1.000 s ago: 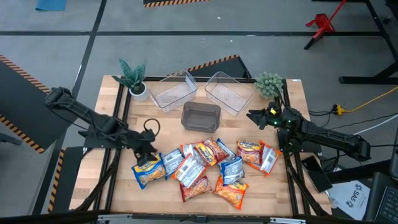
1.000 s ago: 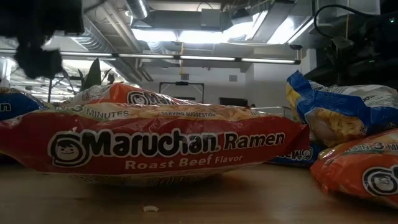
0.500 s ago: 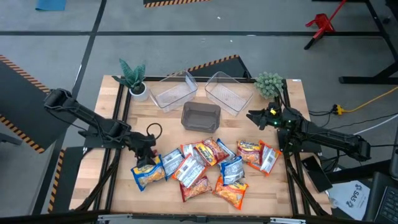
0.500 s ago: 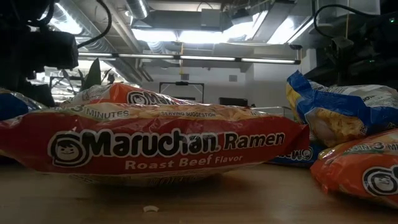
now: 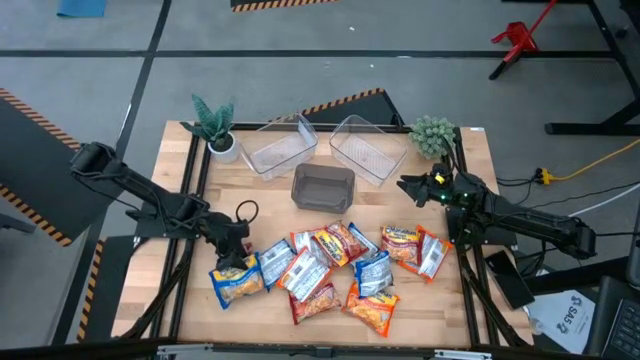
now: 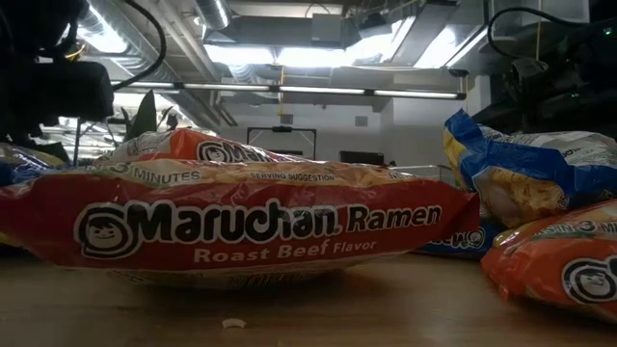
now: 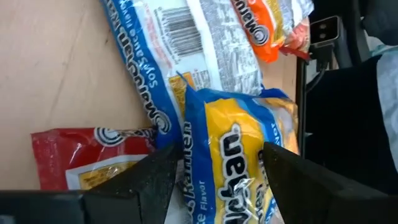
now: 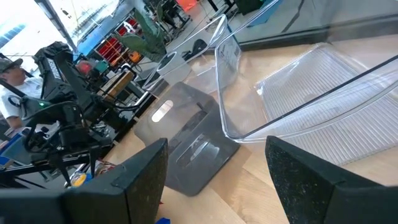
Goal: Sort Maruchan noodles
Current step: Put the blue noodle pack into the left transparent bin
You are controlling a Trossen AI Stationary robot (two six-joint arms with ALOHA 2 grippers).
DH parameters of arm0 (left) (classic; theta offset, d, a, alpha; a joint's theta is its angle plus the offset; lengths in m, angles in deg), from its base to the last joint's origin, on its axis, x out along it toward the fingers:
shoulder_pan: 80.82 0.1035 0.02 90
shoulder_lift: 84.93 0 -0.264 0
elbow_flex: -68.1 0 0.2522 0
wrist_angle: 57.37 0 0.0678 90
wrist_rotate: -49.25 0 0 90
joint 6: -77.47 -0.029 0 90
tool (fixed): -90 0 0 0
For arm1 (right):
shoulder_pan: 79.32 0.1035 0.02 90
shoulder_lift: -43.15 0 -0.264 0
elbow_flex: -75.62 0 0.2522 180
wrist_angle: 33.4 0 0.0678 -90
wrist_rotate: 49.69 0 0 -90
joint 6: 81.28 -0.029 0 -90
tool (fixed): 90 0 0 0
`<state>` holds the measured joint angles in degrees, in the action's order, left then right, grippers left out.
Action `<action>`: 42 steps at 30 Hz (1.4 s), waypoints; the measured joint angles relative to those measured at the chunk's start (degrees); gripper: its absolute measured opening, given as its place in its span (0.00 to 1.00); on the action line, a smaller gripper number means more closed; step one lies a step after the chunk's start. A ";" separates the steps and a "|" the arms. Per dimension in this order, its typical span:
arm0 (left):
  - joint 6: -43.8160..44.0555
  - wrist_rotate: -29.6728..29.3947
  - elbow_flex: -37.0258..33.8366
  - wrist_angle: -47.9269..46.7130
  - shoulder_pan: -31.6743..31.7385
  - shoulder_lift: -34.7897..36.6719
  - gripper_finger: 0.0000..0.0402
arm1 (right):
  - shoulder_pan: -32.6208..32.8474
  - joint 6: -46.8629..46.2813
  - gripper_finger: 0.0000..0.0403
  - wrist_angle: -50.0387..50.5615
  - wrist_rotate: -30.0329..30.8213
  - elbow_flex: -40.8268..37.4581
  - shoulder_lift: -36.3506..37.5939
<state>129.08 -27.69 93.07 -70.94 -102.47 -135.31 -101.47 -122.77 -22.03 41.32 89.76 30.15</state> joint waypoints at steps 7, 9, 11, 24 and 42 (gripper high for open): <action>0.36 0.34 -1.49 4.04 0.00 -2.63 0.44 | 0.00 0.01 0.64 0.33 0.02 0.01 0.00; 0.36 0.22 -1.61 5.48 0.00 -3.61 0.41 | 0.01 0.01 0.64 0.73 0.00 0.01 -0.01; 0.49 0.38 -1.63 6.22 0.00 -4.57 0.38 | 0.01 0.01 0.64 0.94 -0.03 0.02 0.00; 8.33 0.90 -1.78 12.15 0.00 -4.99 0.14 | 0.02 0.01 0.64 0.98 1.38 0.04 -0.01; 21.32 -12.88 -1.78 21.88 5.34 0.33 0.05 | 0.01 0.00 0.64 1.18 1.36 0.04 -0.01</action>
<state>150.40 -40.57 91.29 -49.06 -97.13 -134.98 -101.46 -122.76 -20.85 42.68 89.81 30.14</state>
